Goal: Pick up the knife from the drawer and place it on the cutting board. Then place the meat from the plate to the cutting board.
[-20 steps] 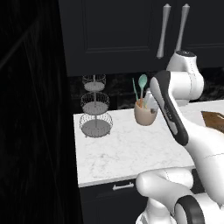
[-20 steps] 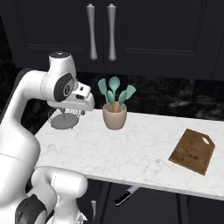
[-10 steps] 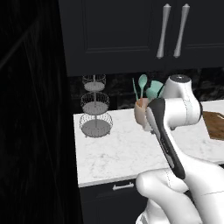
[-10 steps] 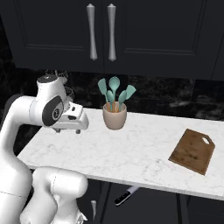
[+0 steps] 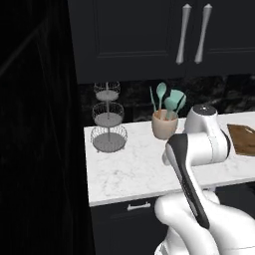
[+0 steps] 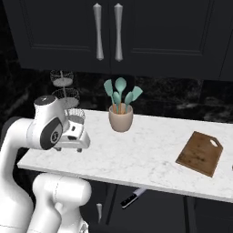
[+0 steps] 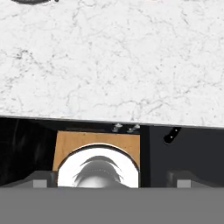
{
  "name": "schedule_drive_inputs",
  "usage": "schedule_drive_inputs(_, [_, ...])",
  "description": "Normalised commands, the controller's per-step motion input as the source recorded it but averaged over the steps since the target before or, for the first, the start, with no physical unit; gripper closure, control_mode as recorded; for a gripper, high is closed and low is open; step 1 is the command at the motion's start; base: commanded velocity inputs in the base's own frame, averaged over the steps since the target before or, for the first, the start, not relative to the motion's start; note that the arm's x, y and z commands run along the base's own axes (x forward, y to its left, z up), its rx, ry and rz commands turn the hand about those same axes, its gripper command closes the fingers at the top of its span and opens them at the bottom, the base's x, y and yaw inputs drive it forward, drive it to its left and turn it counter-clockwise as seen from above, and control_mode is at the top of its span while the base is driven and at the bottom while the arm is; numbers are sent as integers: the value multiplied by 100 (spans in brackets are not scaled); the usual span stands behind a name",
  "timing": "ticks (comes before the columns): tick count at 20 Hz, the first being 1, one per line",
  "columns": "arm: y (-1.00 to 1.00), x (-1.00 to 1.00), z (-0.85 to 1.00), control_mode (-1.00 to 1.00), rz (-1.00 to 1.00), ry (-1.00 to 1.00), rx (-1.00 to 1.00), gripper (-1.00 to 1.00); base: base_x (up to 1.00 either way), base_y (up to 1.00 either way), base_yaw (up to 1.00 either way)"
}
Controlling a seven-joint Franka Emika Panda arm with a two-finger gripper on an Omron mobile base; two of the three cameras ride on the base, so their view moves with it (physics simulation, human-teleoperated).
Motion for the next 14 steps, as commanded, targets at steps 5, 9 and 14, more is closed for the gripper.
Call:
schedule_drive_inputs(5, [0, 0, 0, 100, 0, 0, 0, -100, -94, 0, 3])
schedule_drive_inputs(9, [0, 0, 0, 100, 0, 0, 0, -100, -94, -3, 1])
schedule_drive_inputs(14, [0, 0, 0, 100, 0, 0, 0, -100, -47, -61, 0])
